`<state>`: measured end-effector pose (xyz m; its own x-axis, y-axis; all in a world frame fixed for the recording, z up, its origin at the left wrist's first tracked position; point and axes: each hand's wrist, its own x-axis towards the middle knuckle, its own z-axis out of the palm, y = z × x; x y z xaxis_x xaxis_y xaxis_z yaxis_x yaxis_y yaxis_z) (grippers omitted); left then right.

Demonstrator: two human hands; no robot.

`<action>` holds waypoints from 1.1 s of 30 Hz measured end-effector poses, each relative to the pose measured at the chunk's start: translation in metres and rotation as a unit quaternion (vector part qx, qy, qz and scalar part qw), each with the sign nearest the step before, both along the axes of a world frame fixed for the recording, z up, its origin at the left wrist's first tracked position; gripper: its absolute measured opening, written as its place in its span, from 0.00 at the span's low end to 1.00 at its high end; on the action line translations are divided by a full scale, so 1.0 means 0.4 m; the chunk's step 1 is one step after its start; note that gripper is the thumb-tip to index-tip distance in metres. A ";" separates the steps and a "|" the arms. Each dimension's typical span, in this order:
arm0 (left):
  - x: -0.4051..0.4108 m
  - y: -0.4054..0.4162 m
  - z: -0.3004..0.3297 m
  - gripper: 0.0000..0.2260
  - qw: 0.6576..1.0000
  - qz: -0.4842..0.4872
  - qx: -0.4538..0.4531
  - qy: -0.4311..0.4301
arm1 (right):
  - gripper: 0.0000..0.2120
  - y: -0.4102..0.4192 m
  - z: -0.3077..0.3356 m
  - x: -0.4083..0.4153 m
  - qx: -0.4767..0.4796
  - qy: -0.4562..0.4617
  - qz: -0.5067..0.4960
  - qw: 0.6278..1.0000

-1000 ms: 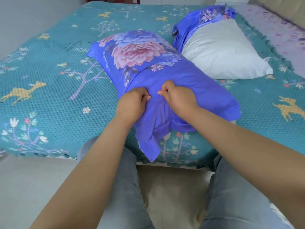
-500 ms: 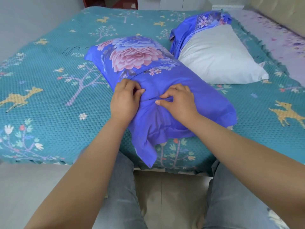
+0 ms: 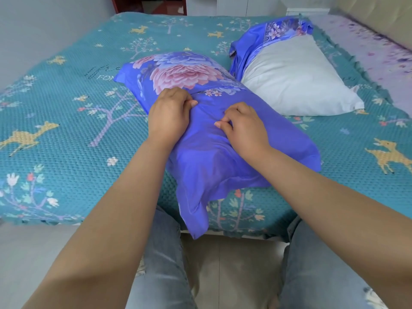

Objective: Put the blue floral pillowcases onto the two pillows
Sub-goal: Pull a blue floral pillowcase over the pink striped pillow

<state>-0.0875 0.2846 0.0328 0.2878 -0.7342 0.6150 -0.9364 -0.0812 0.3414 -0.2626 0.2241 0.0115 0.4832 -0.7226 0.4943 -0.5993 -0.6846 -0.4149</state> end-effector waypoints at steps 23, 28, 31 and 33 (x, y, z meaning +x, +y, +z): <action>0.050 -0.037 -0.026 0.13 0.989 0.105 0.099 0.040 | 0.18 -0.118 0.056 0.026 0.098 0.012 0.001 0.995; 0.043 -0.084 0.059 0.10 0.984 0.130 0.064 -0.104 | 0.11 -0.133 0.048 0.051 0.116 0.083 -0.006 0.990; 0.032 -0.113 0.057 0.10 0.983 0.136 0.090 -0.091 | 0.09 -0.120 0.041 0.065 0.100 0.112 -0.022 0.988; 0.046 -0.120 0.035 0.11 0.980 0.139 0.137 -0.037 | 0.08 -0.109 0.031 0.070 0.079 0.159 -0.019 0.984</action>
